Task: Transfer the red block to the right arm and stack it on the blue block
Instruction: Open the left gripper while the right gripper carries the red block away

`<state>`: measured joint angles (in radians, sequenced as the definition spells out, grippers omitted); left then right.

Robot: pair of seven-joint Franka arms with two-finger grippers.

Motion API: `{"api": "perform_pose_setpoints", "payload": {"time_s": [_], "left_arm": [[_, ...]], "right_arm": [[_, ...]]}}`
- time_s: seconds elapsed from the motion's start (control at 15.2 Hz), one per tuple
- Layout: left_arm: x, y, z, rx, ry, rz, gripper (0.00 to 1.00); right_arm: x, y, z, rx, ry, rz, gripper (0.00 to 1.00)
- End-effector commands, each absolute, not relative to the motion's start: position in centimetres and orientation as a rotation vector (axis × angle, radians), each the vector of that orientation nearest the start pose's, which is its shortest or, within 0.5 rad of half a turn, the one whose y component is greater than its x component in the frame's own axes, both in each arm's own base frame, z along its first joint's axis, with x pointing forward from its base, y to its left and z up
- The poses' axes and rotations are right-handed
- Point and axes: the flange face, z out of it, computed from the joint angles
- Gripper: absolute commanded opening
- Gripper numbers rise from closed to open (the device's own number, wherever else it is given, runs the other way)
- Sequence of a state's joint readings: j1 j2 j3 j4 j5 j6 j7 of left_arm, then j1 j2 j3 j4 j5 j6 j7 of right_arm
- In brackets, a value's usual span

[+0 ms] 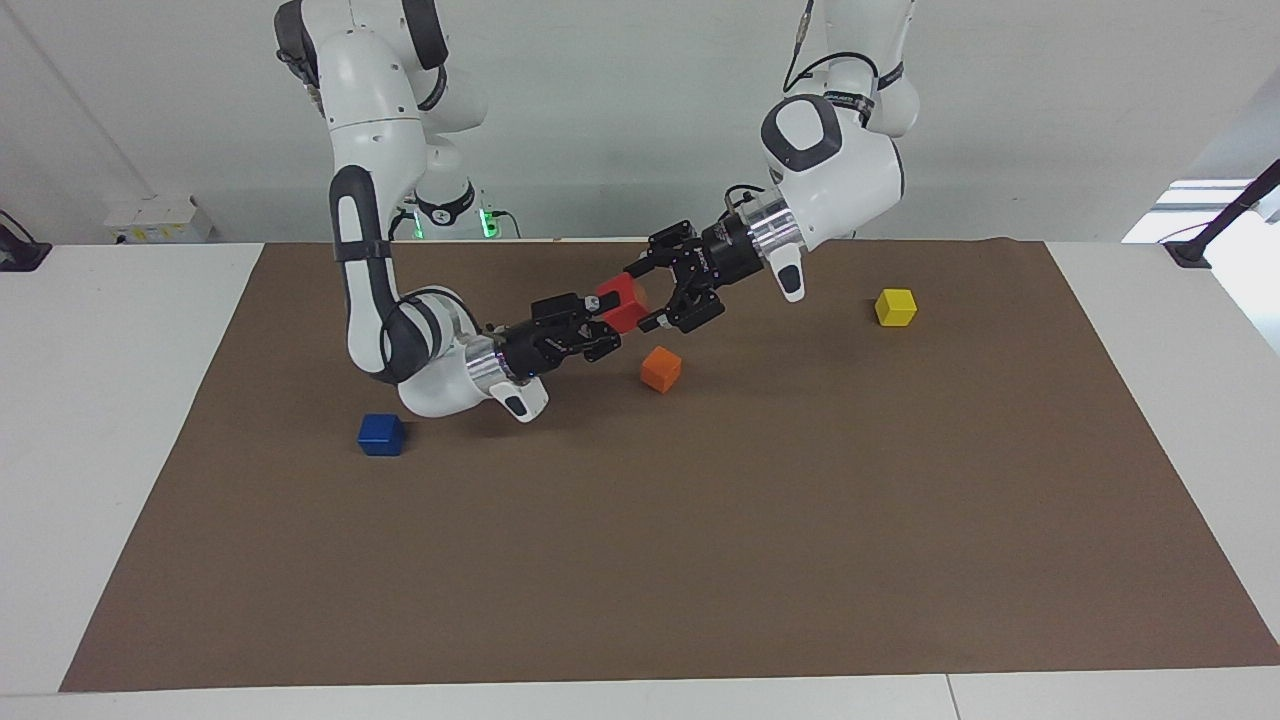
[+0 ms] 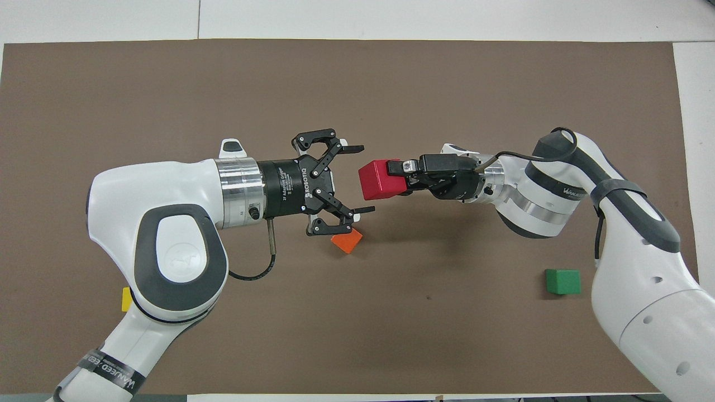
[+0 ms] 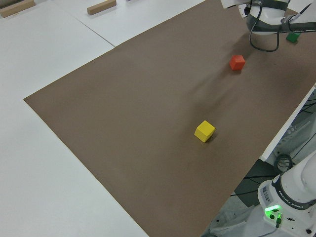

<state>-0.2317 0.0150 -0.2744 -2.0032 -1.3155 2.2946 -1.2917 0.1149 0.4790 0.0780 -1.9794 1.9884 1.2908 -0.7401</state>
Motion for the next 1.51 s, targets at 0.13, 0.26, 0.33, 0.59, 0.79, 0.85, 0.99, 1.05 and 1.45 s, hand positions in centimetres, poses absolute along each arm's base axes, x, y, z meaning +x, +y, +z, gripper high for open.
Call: {"api": "perform_pose_setpoints", "payload": {"time_s": [0.13,0.26,0.33,0.59,0.79,0.85,0.99,1.05,1.45], "left_arm": [[53.2,-20.3,47.4,1.623,1.315,-0.821,1.0],[54.3,-16.4,47.2,1.781,1.274,-0.743,1.0],[55.2,-15.1,47.4,1.871,1.253,-0.708,1.0],[56.8,-12.0,48.6,2.268,0.987,-0.626,1.0],[57.8,-9.8,50.3,2.616,0.635,-0.558,1.0],[57.9,-8.6,50.4,2.705,0.517,-0.544,1.0],[57.9,-6.4,50.7,2.859,0.274,-0.507,1.0],[57.8,-5.7,51.3,2.931,0.143,-0.486,1.0],[55.5,-3.7,58.2,3.125,-0.073,-0.305,1.0]], "right_arm": [[56.6,22.4,33.8,-1.062,0.081,0.149,0.0],[56.9,22.1,35.4,-1.09,0.1,0.145,0.0],[57.2,21.5,36.7,-1.127,0.127,0.15,0.0],[58.6,17.7,43.3,-1.36,0.229,0.172,0.0],[59.0,14.5,48.9,-1.642,0.311,0.184,0.0],[58.9,13.9,49.6,-1.693,0.321,0.19,0.0],[59.1,11.6,50.5,-1.814,0.33,0.17,0.0],[59.6,10.0,50.7,-1.931,0.329,0.147,0.0],[60.4,6.9,53.8,-2.532,0.348,0.086,0.0]]}}
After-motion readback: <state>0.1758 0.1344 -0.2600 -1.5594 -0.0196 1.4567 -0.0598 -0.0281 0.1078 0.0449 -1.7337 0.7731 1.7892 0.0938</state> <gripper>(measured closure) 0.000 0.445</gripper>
